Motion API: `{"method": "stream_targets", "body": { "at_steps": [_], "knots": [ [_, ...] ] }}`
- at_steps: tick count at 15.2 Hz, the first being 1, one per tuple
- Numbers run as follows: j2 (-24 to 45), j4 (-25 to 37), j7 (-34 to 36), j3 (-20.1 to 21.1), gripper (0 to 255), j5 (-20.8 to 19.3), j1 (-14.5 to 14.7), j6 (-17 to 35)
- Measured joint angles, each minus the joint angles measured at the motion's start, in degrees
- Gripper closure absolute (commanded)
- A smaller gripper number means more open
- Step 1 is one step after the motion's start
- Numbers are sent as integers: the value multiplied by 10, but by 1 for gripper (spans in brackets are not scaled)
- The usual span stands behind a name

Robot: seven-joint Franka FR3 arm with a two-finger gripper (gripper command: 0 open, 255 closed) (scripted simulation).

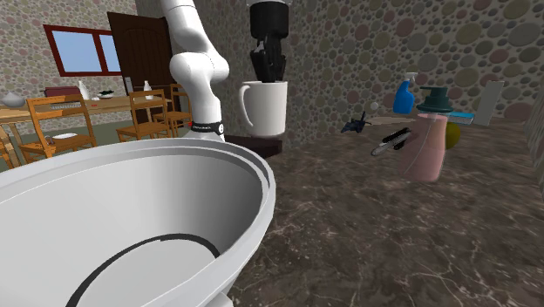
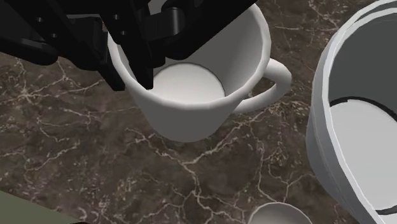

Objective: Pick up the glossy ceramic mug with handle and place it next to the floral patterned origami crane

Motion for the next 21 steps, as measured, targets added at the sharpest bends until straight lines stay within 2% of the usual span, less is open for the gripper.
{"method": "stream_targets", "body": {
  "at_steps": [7, 16, 21],
  "knots": [
    [-19, 24, 19, 21, 255, 2, 5, -45],
    [-21, 14, 141, 112, 255, 28, 54, -51],
    [1, 30, 209, 161, 255, 49, 86, -53]
  ]
}}
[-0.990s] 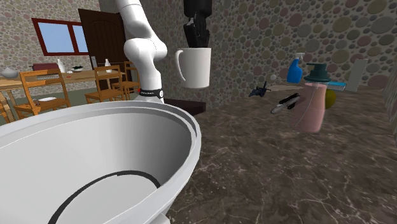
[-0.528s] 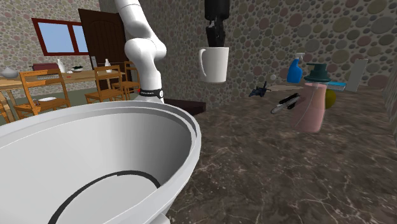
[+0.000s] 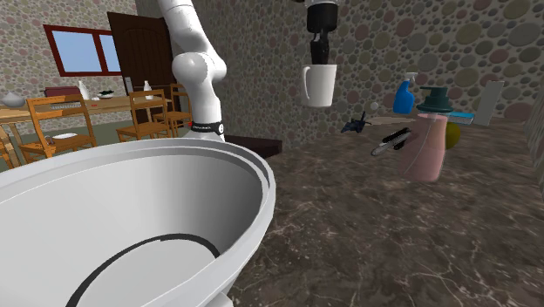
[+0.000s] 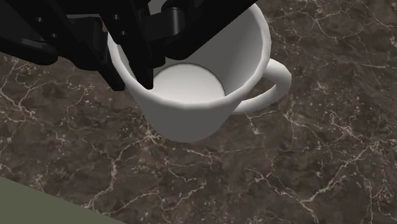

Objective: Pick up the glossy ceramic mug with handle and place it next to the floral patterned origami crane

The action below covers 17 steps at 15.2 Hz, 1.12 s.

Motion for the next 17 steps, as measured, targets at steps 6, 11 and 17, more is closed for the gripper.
{"method": "stream_targets", "body": {
  "at_steps": [6, 11, 17],
  "knots": [
    [44, 40, 76, 52, 255, 22, 37, -3],
    [94, 93, 133, 89, 255, 34, 64, -10],
    [168, 175, 202, 130, 255, 40, 97, -23]
  ]
}}
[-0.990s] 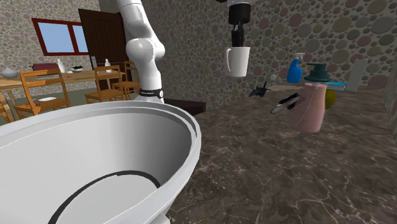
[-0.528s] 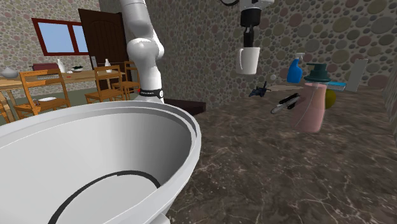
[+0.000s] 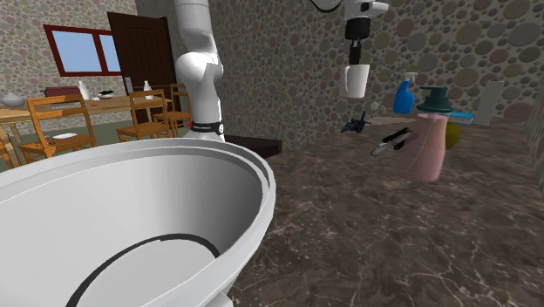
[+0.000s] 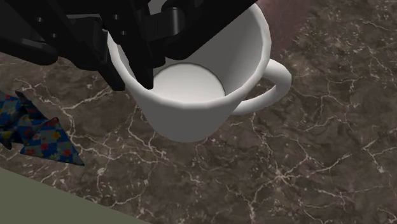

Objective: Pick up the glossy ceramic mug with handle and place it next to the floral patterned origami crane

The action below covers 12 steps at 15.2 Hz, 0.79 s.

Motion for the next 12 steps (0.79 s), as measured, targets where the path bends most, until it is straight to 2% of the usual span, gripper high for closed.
{"method": "stream_targets", "body": {
  "at_steps": [5, 12],
  "knots": [
    [61, 70, 42, 22, 255, -2, 21, -12],
    [76, 37, 51, 23, 255, -4, 23, 36]
  ]
}}
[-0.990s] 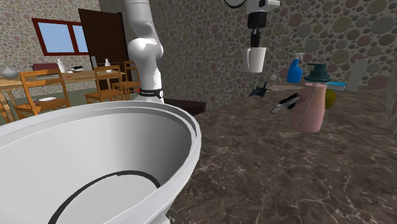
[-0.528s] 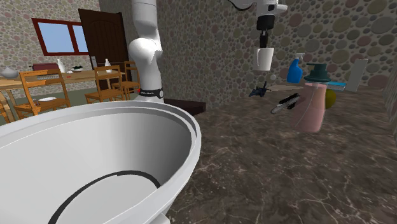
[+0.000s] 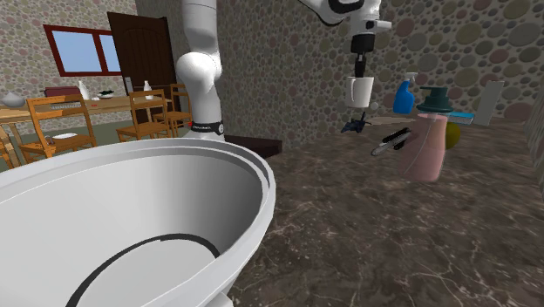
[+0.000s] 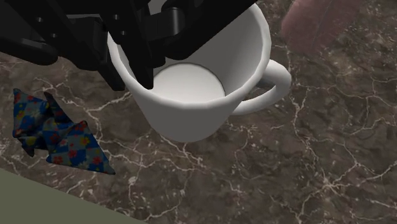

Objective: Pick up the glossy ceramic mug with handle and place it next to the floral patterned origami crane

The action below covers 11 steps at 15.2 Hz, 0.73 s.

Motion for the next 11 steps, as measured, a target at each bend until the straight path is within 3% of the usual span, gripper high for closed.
{"method": "stream_targets", "body": {
  "at_steps": [11],
  "knots": [
    [34, -42, 7, -1, 255, -5, 0, 76]
  ]
}}
